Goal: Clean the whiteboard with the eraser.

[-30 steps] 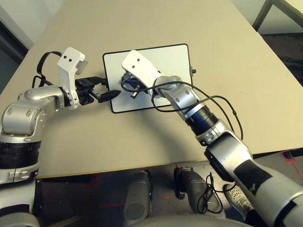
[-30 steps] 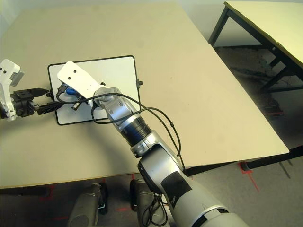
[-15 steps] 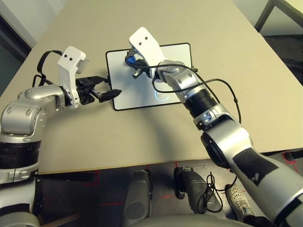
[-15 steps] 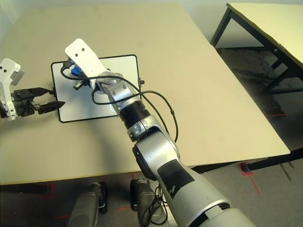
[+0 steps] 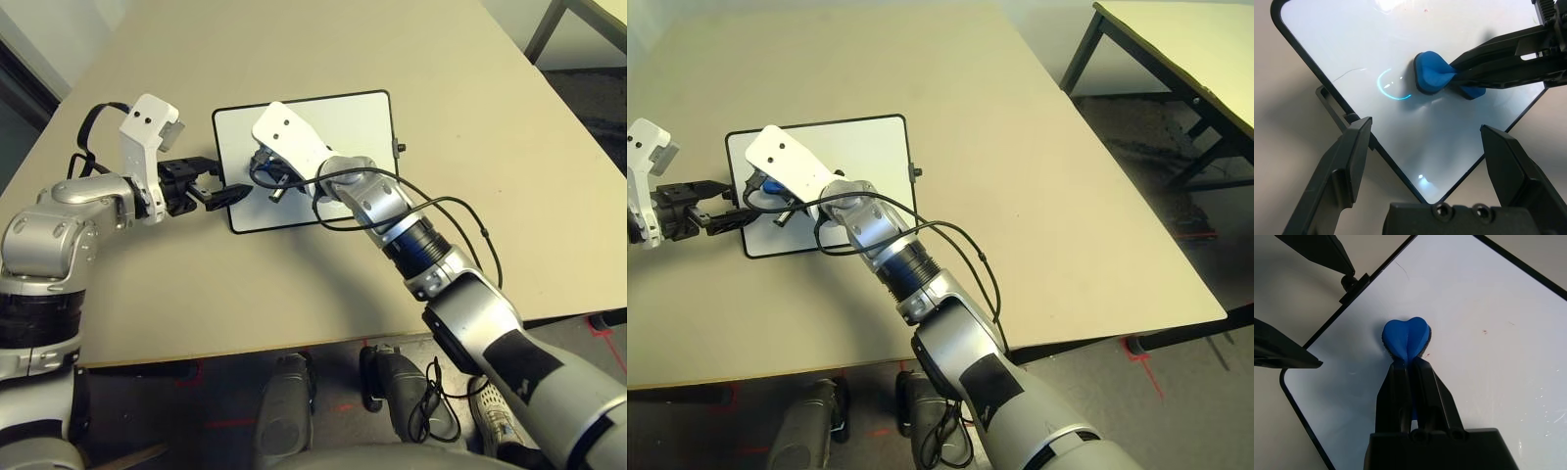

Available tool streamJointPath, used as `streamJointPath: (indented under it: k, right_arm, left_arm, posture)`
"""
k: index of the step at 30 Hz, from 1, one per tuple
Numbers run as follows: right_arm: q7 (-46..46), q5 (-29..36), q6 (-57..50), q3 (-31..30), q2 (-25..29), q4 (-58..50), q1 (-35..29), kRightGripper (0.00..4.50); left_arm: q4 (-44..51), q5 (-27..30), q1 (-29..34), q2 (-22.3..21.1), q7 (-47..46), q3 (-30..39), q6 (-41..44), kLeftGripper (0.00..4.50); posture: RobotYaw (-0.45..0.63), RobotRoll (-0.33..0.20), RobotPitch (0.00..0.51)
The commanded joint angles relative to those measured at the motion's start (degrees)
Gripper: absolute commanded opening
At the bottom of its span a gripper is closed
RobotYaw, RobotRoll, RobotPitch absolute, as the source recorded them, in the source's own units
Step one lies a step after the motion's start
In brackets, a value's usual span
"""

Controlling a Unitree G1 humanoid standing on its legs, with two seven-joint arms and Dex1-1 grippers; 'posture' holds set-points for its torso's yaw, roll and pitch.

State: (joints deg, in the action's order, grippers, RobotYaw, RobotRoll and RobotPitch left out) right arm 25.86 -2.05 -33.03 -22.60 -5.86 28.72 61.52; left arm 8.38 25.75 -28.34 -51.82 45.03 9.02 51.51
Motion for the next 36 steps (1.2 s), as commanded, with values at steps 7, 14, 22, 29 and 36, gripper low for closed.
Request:
streamJointPath:
  k: [7, 14, 22, 29, 36]
  right_arm:
    - [-4.86, 3.33, 1.23, 9.23, -1.81, 8.77, 4.73, 0.0]
    - [-6.35, 6.34, -3.19, 16.96, 1.76, 2.84, 8.43, 0.0]
    - [-8.84, 8.79, -9.31, 23.03, 6.32, -6.63, 9.13, 0.0]
    - [-8.46, 9.73, -13.97, 20.44, 5.73, -12.26, 5.76, 0.0]
    - [-7.33, 9.85, -15.72, 15.93, 1.18, -14.64, 2.8, 0.0]
  left_arm:
    - [0.9, 0.39, -0.14, -0.11, -0.92, 1.13, -0.78, 4.5]
    - [-2.8, -0.78, -4.29, 3.11, -3.06, 1.55, -8.14, 4.5]
    - [-10.79, -3.83, -8.44, 5.99, -5.39, 3.44, -20.41, 4.5]
    - [-13.53, -4.27, -9.48, 5.36, -3.82, 2.63, -21.79, 4.5]
    - [-10.36, -2.68, -7.15, 0.72, 0.39, 1.54, -12.43, 4.5]
  posture:
    - [0.18, 0.0, 0.216]
    - [0.17, 0.0, 0.199]
    - [0.15, 0.0, 0.19]
    - [0.14, 0.0, 0.192]
    - [0.16, 0.0, 0.195]
